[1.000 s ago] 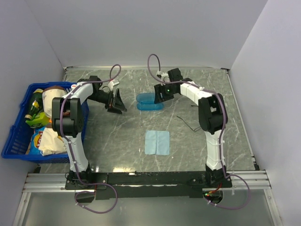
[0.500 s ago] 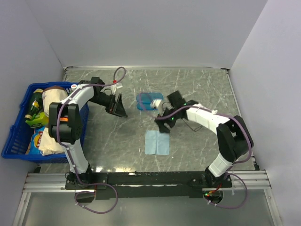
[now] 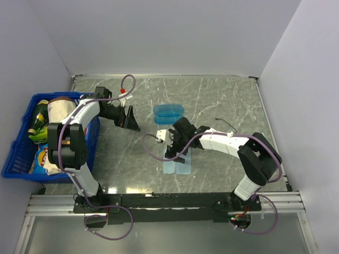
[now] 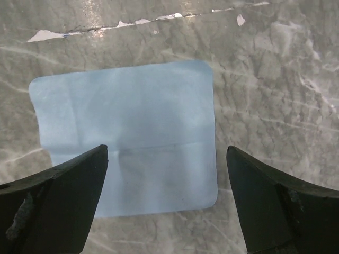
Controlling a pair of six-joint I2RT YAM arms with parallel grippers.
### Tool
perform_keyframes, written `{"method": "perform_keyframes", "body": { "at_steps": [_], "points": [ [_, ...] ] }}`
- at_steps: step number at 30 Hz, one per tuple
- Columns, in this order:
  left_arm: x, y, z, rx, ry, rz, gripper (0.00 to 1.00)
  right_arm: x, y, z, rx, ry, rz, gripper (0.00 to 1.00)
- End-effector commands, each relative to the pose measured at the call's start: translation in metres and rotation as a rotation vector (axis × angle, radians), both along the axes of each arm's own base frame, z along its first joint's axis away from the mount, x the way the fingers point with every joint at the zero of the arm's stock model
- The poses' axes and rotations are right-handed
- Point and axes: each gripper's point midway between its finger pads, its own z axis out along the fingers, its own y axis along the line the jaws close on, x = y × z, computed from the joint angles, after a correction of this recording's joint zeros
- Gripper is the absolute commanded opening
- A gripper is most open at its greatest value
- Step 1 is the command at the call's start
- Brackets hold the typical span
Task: Organize the sunglasses
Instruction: Rotate the opened sunglasses case at the center of the board, then move the glasses cleaning cloth to the center of the board.
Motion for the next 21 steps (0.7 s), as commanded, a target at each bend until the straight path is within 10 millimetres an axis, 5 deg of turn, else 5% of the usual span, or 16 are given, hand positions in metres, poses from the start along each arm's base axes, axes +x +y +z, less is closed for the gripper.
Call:
{"method": "perform_keyframes", "body": {
  "at_steps": [1,8,21],
  "points": [
    [0.006,0.001,0.003,0.014,-0.059,0.022,0.96,0.016,0.014,0.015,0.005,-0.155,0.006,1.00],
    [0.007,0.003,-0.001,0.026,-0.061,0.036,0.97,0.029,0.016,0.005,-0.083,-0.297,-0.012,1.00],
    [0.005,0.005,-0.007,0.004,-0.028,0.038,0.96,0.013,0.028,-0.012,-0.162,-0.337,0.085,1.00]
  ]
}}
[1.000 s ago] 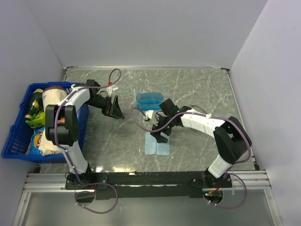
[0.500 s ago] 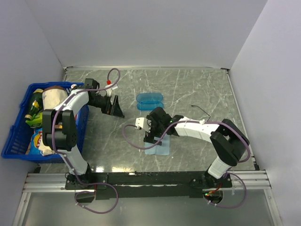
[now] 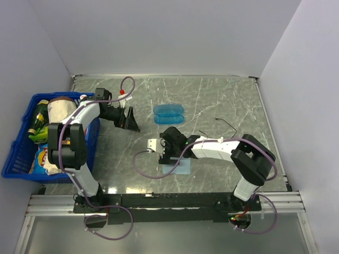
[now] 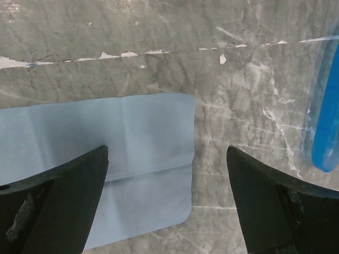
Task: Organize the sunglasses
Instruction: Move the glasses cleaning cloth to the center of the board.
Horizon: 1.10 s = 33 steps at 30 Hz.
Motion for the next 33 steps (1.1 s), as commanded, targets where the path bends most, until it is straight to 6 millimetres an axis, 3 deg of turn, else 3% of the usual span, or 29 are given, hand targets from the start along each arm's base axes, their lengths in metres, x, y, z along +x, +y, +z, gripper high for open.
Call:
{"method": "perform_keyframes", "body": {
  "at_steps": [1,5,13,18,23,27,29,33],
  "points": [
    [-0.002,0.000,0.007,-0.042,-0.015,-0.009,0.96,0.007,0.004,-0.003,-0.044,-0.067,0.005,1.00],
    [-0.001,0.004,0.009,-0.050,-0.023,0.003,0.97,0.024,0.003,-0.008,-0.080,-0.124,-0.063,1.00],
    [0.000,0.006,0.009,-0.053,-0.020,0.014,0.97,0.062,-0.001,0.003,-0.075,-0.176,-0.217,1.00],
    [0.000,0.005,0.007,-0.058,-0.012,0.013,0.96,0.085,-0.012,0.021,-0.030,-0.205,-0.341,1.00],
    [-0.001,0.005,0.008,-0.063,-0.010,0.009,0.96,0.102,-0.027,0.052,0.054,-0.221,-0.409,1.00],
    [-0.001,0.005,0.005,-0.059,-0.005,0.018,0.97,0.075,-0.034,0.072,0.115,-0.118,-0.258,1.00],
    [-0.002,0.004,0.006,-0.072,0.000,0.005,0.96,0.061,-0.048,0.056,0.054,-0.115,-0.197,1.00],
    [-0.004,0.002,0.007,-0.085,0.004,-0.009,0.96,0.047,-0.056,0.033,-0.003,-0.073,-0.181,1.00]
  ]
}}
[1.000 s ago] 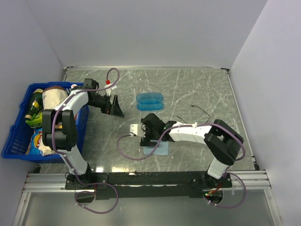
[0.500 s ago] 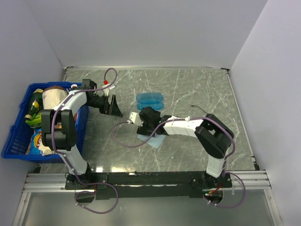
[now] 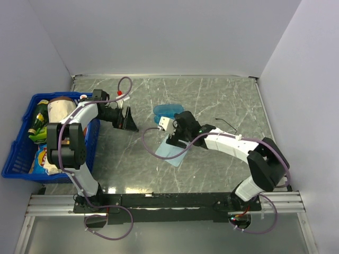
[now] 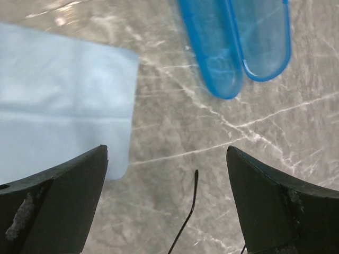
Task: Organize the sunglasses
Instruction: Move the glasses cleaning cloth to the center of the board.
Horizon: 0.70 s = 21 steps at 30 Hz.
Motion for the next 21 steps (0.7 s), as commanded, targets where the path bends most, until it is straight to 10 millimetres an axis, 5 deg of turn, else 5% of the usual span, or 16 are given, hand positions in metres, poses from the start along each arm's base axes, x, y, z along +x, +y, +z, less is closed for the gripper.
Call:
{"method": "perform_keyframes", "body": {
  "at_steps": [1,9,21],
  "points": [
    [-0.002,-0.004,0.008,-0.050,-0.019,-0.029,0.96,-0.023,-0.006,-0.033,-0.086,0.084,0.084,1.00],
    [-0.001,-0.004,0.007,-0.041,-0.021,-0.020,0.96,-0.022,-0.009,-0.051,-0.154,0.092,0.073,1.00],
    [-0.001,-0.004,0.006,-0.046,-0.016,-0.025,0.97,-0.075,0.007,-0.073,-0.200,0.251,0.241,1.00]
  ]
}}
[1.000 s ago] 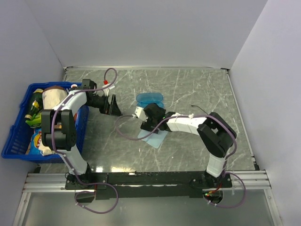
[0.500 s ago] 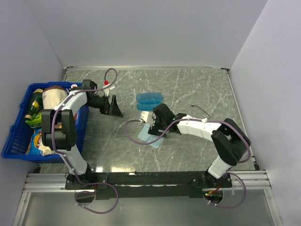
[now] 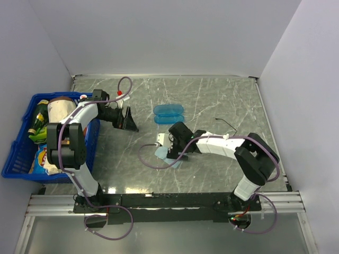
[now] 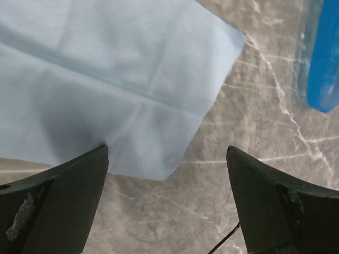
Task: Organize the sunglasses
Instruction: Move the glasses cleaning cloth to the center of the board.
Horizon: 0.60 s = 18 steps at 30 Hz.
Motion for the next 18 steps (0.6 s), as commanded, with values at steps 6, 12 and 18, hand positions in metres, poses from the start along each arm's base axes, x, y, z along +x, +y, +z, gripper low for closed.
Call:
{"method": "perform_keyframes", "body": {
  "at_steps": [6,12,18],
  "points": [
    [-0.002,-0.003,0.003,-0.044,-0.006,-0.023,0.97,-0.043,0.033,-0.007,0.032,0.154,0.099,1.00],
    [-0.003,-0.004,0.005,-0.050,-0.009,-0.033,0.96,-0.038,0.044,0.002,0.052,0.124,0.089,1.00],
    [-0.003,-0.004,0.002,-0.057,0.008,-0.034,0.96,-0.011,0.035,0.041,0.108,0.034,0.066,1.00]
  ]
}}
